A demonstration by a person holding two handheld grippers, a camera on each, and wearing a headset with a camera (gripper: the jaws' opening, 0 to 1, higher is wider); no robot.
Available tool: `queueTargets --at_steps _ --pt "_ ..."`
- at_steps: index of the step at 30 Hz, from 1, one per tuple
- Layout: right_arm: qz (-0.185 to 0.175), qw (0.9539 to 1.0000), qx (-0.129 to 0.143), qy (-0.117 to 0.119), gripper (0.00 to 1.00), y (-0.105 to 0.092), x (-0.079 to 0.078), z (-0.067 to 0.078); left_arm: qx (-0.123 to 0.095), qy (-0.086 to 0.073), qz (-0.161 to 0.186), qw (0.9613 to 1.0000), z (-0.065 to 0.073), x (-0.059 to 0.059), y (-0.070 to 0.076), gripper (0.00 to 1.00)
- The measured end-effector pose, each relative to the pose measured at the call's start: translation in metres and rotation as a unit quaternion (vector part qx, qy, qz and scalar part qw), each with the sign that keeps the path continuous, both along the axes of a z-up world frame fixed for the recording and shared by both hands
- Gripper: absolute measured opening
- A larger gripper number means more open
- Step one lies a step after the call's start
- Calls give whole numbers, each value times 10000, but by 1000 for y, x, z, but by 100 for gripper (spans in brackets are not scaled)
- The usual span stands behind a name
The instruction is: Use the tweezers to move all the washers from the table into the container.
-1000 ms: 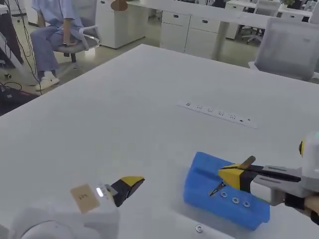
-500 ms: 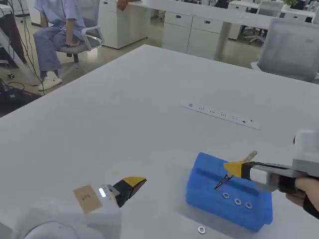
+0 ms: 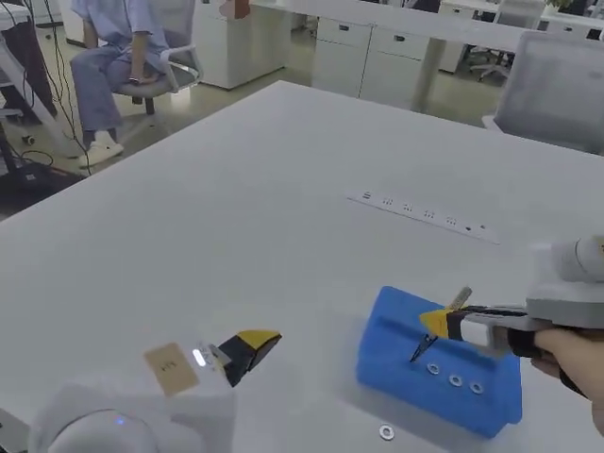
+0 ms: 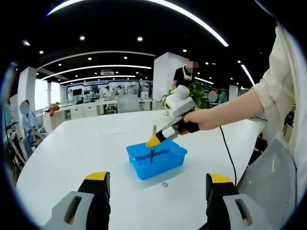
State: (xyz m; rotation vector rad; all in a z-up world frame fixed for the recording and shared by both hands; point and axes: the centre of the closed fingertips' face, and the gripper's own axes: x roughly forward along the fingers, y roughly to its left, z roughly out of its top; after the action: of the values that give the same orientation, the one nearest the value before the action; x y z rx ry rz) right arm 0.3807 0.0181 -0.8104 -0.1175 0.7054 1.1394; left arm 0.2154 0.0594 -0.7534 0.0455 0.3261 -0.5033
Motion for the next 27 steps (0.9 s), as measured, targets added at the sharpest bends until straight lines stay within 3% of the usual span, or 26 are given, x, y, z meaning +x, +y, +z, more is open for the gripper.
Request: queueTargets --at_steps 17,27 --pt "333 9989 -185 -262 3 3 -3 -3 35 27 14 10000 -2 0 2 82" --pt "274 9987 67 -424 3 -5 -13 17 36 23 6 10000 -2 0 1 82"
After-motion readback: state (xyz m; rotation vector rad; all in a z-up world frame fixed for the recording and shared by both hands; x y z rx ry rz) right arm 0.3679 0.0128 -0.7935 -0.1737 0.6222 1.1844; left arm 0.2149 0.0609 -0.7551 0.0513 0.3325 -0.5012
